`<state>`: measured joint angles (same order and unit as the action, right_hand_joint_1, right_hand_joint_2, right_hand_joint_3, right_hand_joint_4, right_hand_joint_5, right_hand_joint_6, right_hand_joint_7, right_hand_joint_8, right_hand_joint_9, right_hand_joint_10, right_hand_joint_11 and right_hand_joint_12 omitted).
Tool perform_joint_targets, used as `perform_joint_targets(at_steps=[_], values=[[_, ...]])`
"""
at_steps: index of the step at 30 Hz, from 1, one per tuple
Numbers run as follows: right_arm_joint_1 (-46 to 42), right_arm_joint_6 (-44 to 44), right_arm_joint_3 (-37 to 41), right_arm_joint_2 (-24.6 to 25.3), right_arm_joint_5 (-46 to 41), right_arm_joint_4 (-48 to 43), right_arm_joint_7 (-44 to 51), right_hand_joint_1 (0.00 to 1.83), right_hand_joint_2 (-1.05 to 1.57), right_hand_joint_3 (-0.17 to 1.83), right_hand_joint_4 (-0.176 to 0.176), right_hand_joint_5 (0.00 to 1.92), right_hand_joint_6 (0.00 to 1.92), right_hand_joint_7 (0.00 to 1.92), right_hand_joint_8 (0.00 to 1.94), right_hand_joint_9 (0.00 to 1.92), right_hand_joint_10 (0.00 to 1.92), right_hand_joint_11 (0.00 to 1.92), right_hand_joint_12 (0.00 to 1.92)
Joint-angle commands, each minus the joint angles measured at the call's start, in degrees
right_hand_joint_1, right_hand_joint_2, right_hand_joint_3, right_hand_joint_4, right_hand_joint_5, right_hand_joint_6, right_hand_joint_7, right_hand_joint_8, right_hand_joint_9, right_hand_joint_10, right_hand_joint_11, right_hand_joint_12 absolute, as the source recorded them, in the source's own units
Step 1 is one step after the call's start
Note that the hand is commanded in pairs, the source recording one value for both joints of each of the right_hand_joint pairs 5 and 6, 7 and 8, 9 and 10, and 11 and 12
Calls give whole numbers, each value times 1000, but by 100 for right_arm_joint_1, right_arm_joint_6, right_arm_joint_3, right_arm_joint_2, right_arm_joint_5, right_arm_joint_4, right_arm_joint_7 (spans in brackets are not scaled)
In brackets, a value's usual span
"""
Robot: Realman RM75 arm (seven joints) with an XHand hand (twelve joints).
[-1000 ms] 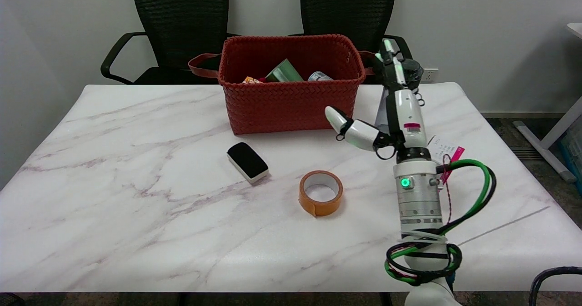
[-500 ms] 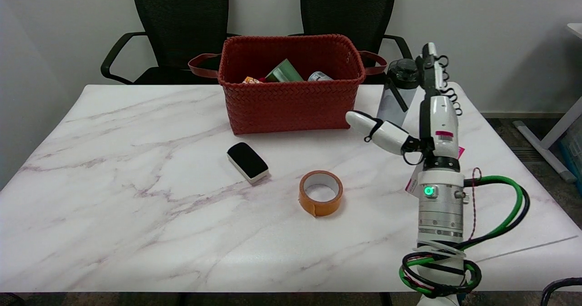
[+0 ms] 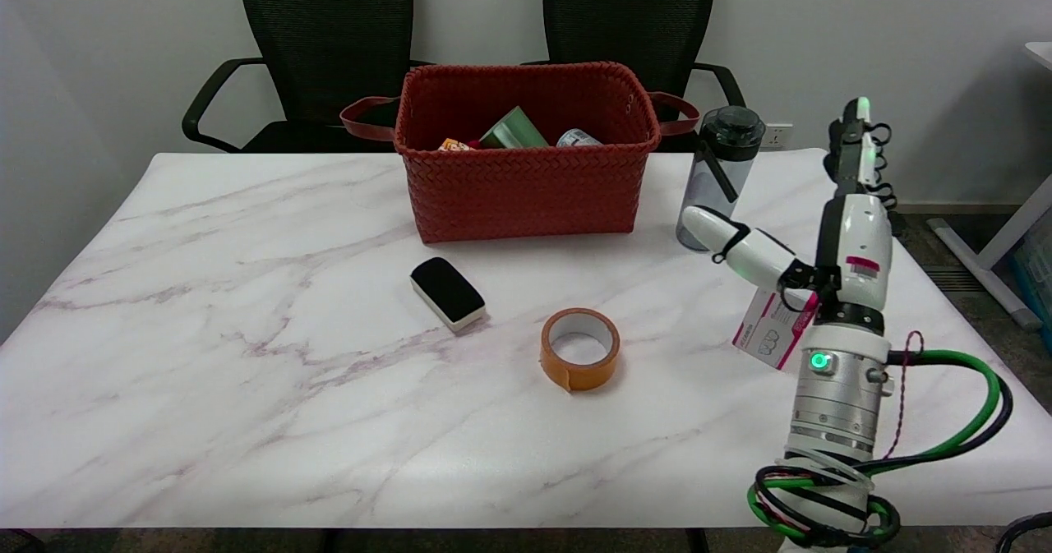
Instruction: Pick up the white paper box.
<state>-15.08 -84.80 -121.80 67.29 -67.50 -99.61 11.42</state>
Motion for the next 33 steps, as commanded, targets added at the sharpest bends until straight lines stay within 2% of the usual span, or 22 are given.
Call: perform_joint_targets(at_steps=[1, 10, 15, 33], values=[[-70, -834, 94, -232, -866, 301, -274, 912, 560, -175, 0, 26, 26, 188, 188, 192, 192, 287, 287], [-4, -846, 294, -288, -1332, 786, -1505, 874, 567, -175, 0, 0, 0, 119, 119, 135, 135, 244, 244], [108, -833, 315, -341, -1532, 1264, -2618, 861, 587, -175, 0, 0, 0, 103, 103, 126, 126, 233, 233], [233, -204, 315, -397, -2187, 1685, -3071, 836, 632, -175, 0, 0, 0, 68, 68, 86, 86, 163, 163]])
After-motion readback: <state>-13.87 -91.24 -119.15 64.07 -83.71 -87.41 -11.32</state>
